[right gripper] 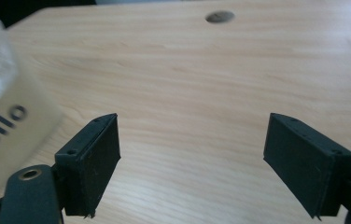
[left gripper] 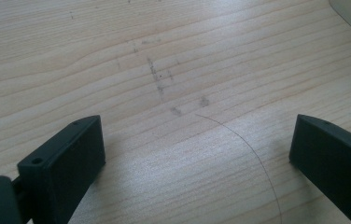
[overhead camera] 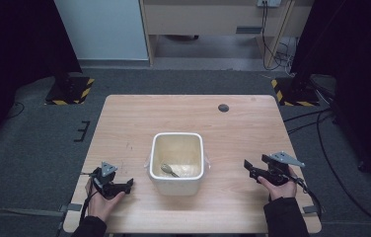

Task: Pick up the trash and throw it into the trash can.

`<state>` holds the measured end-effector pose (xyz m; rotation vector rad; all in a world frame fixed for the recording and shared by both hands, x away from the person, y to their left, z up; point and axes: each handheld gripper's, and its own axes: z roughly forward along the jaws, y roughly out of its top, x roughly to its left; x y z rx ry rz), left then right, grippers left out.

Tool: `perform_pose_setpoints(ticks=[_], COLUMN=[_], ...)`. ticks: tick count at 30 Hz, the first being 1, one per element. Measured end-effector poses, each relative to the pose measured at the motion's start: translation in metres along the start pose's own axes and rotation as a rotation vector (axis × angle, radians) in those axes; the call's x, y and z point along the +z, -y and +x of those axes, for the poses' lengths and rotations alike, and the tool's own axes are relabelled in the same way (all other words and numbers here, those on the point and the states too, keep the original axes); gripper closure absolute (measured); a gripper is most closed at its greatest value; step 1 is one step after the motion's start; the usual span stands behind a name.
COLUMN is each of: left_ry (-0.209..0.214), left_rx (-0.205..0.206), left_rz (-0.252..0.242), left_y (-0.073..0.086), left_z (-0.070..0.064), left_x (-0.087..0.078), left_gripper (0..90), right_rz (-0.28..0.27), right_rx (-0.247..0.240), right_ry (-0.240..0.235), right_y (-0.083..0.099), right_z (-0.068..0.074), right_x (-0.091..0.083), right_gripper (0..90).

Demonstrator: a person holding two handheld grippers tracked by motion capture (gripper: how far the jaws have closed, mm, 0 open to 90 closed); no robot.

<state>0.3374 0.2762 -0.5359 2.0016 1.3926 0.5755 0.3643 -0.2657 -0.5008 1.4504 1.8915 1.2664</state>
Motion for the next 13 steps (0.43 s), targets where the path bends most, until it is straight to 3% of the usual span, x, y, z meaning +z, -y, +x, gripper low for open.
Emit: perform_pose_setpoints(ticks=[3,5,13], left_ry=[0.000,0.000,0.001], left_rx=[0.000,0.000,0.000], left_rz=[0.000,0.000,0.000], left_y=[0.000,0.000,0.000], left_z=[0.000,0.000,0.000], left_x=[0.000,0.000,0.000], left_gripper=[2.4,2.4,2.4], right_rz=[0.029,0.087,0.146], right_rx=[0.002,0.003,0.020], right_ry=[0.025,0.059,0.111], right_y=[0.006,0.014,0.028], right_z=[-0.007,-0.017,-0.036], right_x=[0.001,0.003,0.005], right_gripper=[18.2,17.3,13.7])
